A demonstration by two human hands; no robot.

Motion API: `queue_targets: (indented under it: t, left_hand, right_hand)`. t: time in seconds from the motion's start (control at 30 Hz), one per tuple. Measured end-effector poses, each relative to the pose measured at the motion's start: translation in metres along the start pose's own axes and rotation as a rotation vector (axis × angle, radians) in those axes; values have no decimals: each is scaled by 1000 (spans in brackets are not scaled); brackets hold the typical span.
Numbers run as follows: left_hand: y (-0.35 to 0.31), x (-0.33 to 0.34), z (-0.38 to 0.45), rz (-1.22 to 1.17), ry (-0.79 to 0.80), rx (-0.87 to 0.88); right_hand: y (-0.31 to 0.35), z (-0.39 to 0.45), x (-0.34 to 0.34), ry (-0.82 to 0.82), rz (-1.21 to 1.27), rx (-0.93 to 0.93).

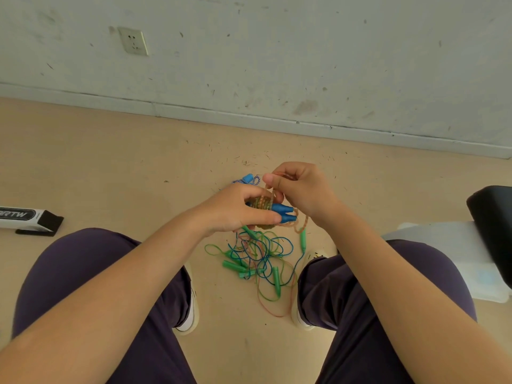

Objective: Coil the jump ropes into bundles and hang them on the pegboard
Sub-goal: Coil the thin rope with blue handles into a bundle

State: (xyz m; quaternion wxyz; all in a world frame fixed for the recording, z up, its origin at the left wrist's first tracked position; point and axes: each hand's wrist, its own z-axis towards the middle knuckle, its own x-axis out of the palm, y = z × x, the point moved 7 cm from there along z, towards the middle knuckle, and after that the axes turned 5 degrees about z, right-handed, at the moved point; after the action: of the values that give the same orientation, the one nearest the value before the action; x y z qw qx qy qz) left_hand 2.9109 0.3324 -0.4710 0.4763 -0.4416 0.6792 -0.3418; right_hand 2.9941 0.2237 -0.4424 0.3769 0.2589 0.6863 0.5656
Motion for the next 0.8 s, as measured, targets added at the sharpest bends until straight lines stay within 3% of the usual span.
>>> queue_targets:
  t: [0.27,0.57,0.8]
  left_hand:
    - [-3,-19,-5,-62,-74,50]
    - [1,-21,-3,118,-60,98]
    - [-13,-27,-7,-110,-126,231]
  right_hand:
    - [-2,0,2,30,96,49]
    - [-4,-3,2,185,278,116]
    - [-12,1,1,143,408,136]
